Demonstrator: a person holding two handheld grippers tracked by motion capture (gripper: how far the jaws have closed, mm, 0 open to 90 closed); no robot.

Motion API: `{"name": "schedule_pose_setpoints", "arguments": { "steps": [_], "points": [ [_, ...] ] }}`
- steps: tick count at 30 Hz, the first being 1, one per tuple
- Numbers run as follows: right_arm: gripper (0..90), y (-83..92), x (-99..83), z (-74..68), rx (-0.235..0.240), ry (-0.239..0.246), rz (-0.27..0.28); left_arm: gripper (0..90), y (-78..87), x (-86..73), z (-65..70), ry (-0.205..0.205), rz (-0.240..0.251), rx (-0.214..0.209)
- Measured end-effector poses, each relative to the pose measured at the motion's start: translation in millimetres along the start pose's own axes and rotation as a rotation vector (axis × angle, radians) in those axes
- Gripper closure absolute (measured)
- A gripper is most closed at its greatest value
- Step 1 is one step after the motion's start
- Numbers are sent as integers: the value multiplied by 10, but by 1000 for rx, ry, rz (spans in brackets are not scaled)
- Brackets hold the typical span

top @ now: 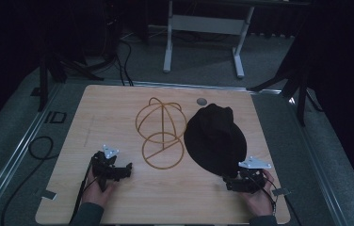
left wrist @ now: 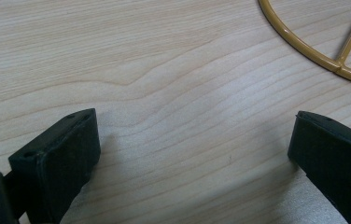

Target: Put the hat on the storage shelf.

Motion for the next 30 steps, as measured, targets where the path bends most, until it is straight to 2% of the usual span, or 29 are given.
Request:
{"name": "schedule_pose_setpoints", "arguments": {
  "steps": [6, 11, 12, 15, 16, 22, 30],
  "points": [
    [86, 13, 135, 21, 4, 2, 3, 26, 0, 0, 0, 0, 0, 0],
    [87, 0, 221, 31, 13, 30, -11, 26, 0, 0, 0, 0, 0, 0],
    [93, -7, 267, 40, 23, 48, -25, 26, 0, 0, 0, 0, 0, 0],
    [130, 5, 340, 59, 84, 30, -22, 26, 0, 0, -1, -1, -1, 0],
    [134, 9, 366, 65, 91, 28, -22, 26, -1, 0, 1, 2, 2, 0],
    [148, 23, 504, 101, 65, 54, -34, 26, 0, 0, 0, 0, 0, 0],
    [227, -30, 625, 160, 46, 67, -60, 26, 1, 0, -1, -1, -1, -1]
  ]
}}
Point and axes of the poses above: each handheld gripper's, and its own axes: y roughly backward along the jaws, x roughly out of its top, z roughly to its right, the point moved 1 cm from there along -y, roughly forward along the jaws, and after that the axes turned 1 degree about -x, right-handed, at the moved point
